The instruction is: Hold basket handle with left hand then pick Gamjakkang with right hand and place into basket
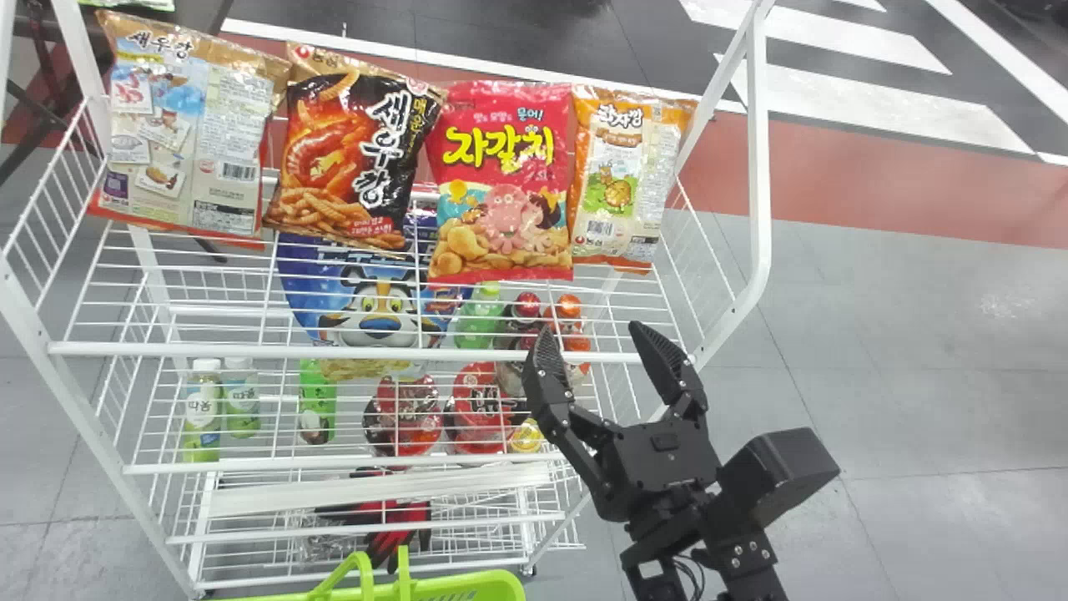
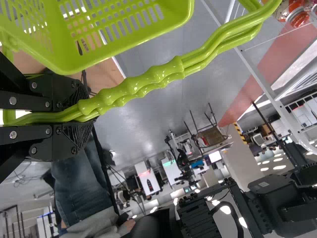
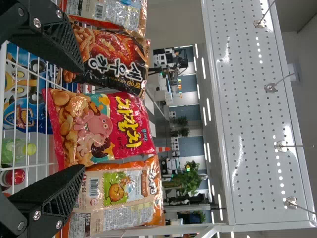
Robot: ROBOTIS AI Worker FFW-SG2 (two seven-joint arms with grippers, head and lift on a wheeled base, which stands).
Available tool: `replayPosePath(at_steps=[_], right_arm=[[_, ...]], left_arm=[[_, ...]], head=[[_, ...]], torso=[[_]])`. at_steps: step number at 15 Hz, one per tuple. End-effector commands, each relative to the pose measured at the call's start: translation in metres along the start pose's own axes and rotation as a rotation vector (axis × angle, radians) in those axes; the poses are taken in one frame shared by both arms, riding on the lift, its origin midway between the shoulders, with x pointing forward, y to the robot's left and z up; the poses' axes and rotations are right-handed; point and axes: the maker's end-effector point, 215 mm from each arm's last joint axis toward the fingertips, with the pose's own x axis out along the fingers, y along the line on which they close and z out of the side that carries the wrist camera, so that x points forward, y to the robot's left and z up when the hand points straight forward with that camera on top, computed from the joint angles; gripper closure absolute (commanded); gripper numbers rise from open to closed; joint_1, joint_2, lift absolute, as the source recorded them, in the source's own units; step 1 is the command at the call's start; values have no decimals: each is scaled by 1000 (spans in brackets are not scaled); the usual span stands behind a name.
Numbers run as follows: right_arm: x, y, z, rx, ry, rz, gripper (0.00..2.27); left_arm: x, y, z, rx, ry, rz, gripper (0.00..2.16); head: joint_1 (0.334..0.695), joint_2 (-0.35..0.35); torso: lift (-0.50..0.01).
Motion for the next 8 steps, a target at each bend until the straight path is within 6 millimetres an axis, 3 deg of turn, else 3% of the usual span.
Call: replayPosePath(at_steps=[1, 8], right_arm=[[1, 0, 1, 2, -3, 0, 137], [7, -1, 0, 1, -9, 0, 137]], left_arm=[[0, 0, 0, 0, 0, 0, 2148], [1, 3, -1, -2, 1, 3, 2148]], head=[[695, -350], [695, -350]], torso=[[-18], [-18]])
